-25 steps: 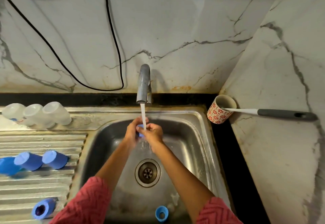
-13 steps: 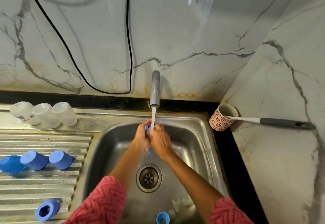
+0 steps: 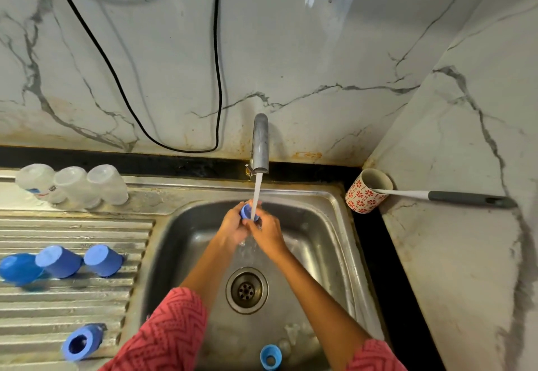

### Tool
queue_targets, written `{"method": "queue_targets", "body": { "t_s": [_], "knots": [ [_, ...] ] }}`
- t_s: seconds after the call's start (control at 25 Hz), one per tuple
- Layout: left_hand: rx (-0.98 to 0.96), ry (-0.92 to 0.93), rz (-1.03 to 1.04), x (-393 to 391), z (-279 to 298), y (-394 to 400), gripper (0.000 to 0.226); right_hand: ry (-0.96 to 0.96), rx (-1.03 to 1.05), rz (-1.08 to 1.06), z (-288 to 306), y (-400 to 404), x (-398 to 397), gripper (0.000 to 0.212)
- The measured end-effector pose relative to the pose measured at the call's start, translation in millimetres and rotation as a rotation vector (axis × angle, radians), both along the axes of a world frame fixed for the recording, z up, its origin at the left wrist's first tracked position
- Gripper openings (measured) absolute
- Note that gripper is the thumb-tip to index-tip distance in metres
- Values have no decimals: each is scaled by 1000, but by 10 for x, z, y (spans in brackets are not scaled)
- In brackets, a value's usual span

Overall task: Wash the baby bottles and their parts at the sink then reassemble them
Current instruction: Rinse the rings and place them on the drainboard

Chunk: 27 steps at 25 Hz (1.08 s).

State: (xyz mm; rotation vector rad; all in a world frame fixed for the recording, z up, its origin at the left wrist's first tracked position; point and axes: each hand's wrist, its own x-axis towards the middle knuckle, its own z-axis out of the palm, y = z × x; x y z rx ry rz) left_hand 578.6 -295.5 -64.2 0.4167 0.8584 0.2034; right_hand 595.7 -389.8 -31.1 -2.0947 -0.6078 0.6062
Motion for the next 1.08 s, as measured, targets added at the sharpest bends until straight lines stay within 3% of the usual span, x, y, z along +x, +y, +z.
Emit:
{"method": "queue_targets", "body": {
  "t_s": [0.2, 0.36, 0.48, 0.56, 0.68, 0.84, 0.92, 1.04, 1.08],
  "knots": [
    [34, 88, -121, -145, -68, -142, 42, -76, -32, -29, -221, -131, -160, 43],
    [28, 23, -97, -134, -21, -68, 45, -88, -9, -37, -85, -22, -155, 39],
    [225, 181, -227, 55, 130, -61, 31, -53, 119, -166, -5, -104, -35, 38],
    [405, 273, -210, 113, 254, 69, 20, -23, 92, -131, -14, -146, -27, 40],
    [619, 174, -113, 207, 583, 324, 22, 65, 119, -81, -37, -41, -17, 36],
    [789, 130, -146, 390, 904, 306, 36, 372, 220, -129, 13, 131, 54, 34],
    [853, 192, -211, 481, 891, 204, 35, 301, 148, -90, -10, 73, 75, 40],
    [961, 302, -391, 459, 935, 143, 14, 188, 9, 21, -83, -108, 9, 45],
    [1022, 294, -503, 415, 943, 165, 26, 158, -54, 54, -47, -169, -43, 42]
  ]
}}
